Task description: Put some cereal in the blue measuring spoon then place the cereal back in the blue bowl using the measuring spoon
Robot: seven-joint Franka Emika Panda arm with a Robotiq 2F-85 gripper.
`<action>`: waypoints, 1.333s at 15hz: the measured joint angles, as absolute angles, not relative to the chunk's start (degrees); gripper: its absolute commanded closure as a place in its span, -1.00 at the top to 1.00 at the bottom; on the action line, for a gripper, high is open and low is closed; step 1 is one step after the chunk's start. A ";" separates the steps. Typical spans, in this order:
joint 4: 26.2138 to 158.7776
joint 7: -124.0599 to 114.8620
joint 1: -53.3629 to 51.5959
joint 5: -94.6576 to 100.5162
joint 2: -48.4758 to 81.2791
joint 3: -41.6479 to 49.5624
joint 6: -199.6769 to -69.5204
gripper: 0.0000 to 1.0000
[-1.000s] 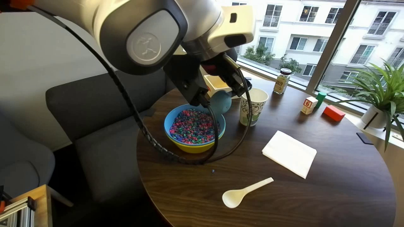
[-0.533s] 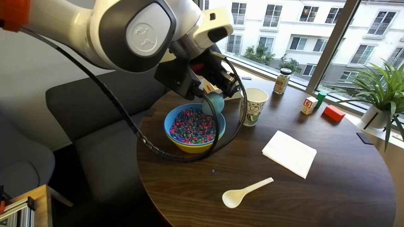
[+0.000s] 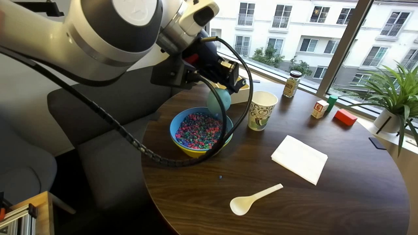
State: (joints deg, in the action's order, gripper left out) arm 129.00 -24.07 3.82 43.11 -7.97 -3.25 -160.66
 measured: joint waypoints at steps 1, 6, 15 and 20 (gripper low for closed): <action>129.31 -25.99 4.11 46.04 -8.44 -3.45 -160.66 -0.96; 129.85 -34.95 5.35 59.09 -9.75 -4.60 -160.66 -0.96; 129.86 -44.83 5.72 71.77 -9.84 -5.58 -160.28 -0.96; 129.92 -46.21 5.72 68.89 -9.31 -5.09 -160.46 -0.96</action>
State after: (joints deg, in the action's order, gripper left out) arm 129.92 -46.21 5.72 68.89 -9.31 -5.09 -160.46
